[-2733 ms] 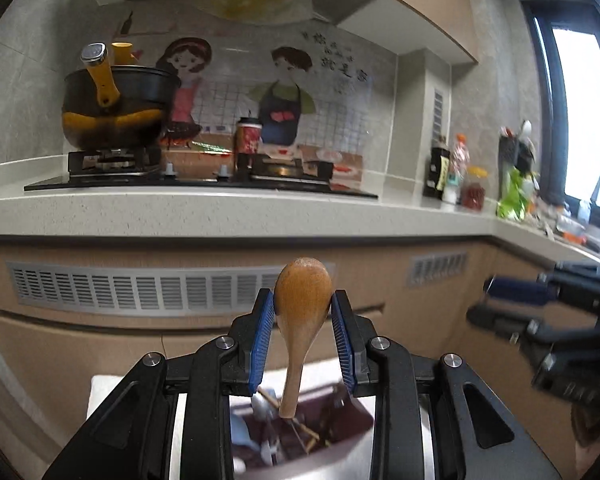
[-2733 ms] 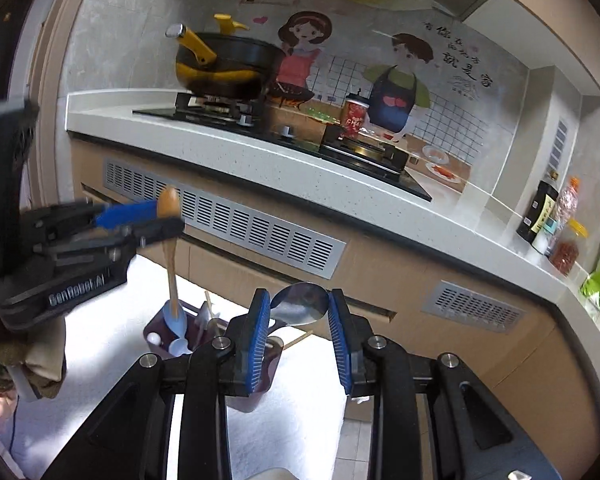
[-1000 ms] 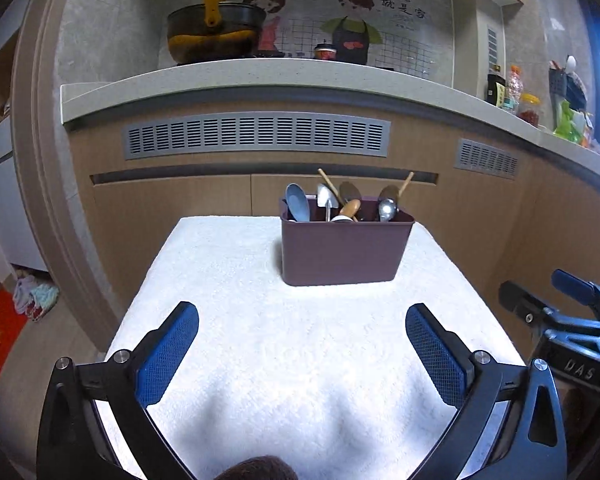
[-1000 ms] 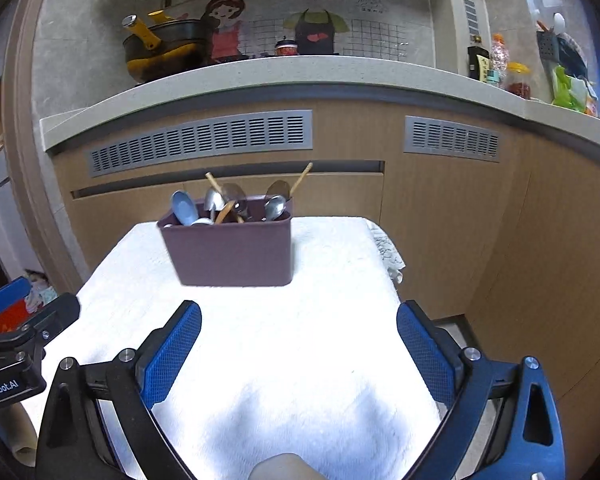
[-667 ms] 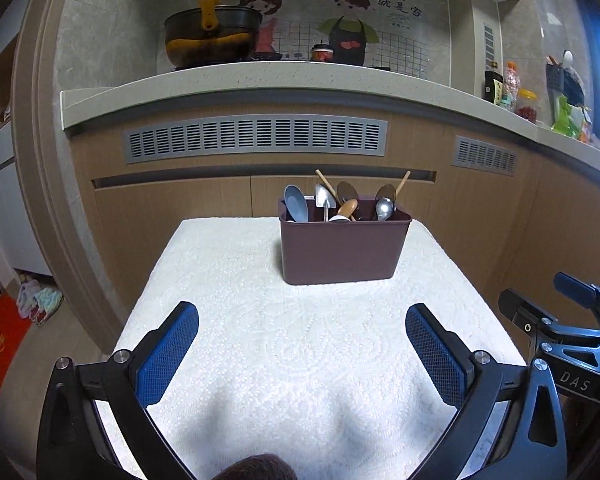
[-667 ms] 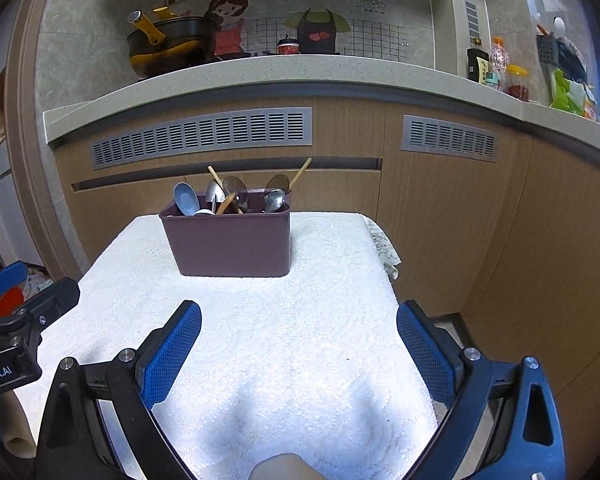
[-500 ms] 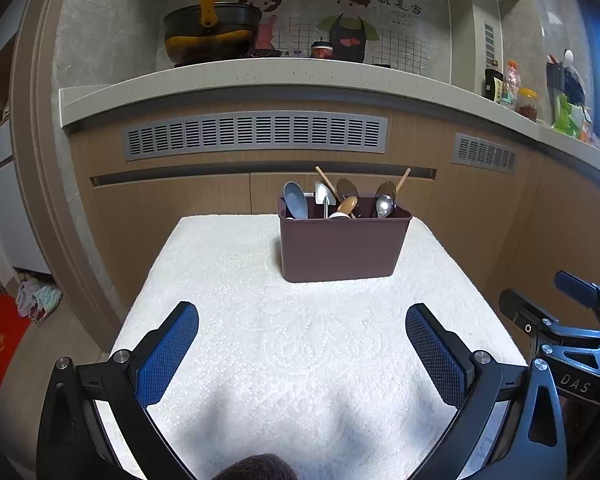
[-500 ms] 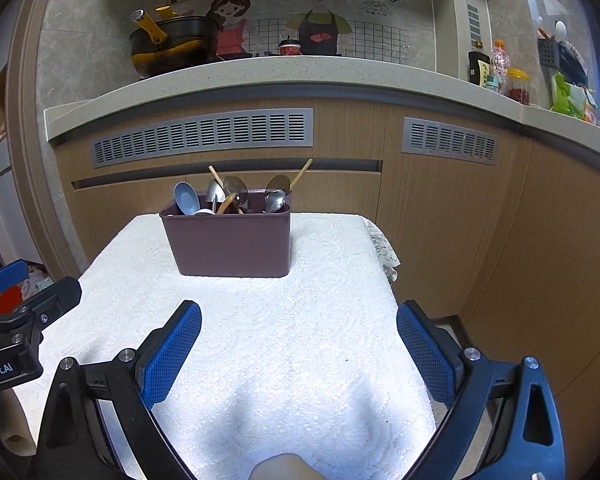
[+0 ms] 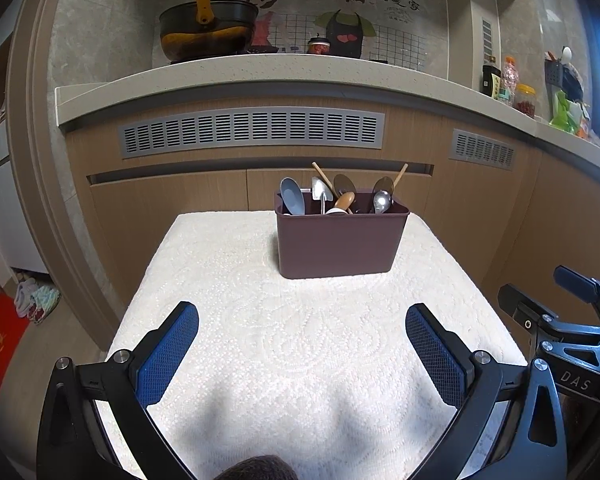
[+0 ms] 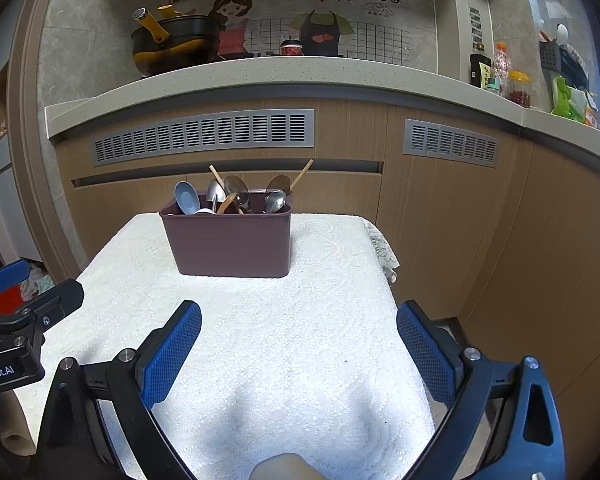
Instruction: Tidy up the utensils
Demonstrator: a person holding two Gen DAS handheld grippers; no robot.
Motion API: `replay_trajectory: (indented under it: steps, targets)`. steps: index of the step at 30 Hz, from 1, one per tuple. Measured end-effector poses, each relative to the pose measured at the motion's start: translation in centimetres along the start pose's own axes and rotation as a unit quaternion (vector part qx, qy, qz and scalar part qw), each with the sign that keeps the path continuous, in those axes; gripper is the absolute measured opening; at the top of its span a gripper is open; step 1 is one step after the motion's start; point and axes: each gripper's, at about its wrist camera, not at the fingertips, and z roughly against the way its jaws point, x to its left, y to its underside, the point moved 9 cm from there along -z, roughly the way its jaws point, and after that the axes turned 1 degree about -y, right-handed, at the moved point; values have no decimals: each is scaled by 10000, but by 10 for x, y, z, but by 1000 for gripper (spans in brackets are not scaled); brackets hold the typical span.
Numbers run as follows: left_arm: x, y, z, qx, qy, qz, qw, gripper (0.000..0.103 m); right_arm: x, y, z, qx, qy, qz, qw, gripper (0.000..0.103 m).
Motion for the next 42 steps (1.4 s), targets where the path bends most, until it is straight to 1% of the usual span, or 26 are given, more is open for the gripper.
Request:
replay_trajectory:
  steps: [35,42]
  targets:
    - [-3,7,-2,101,25,-3,9999,103,1,0,1,-7,2,24,10000,98]
    - [0,8,-1,98,-4,-14,10000,103,-1,-4,5,-70,0,24,10000,98]
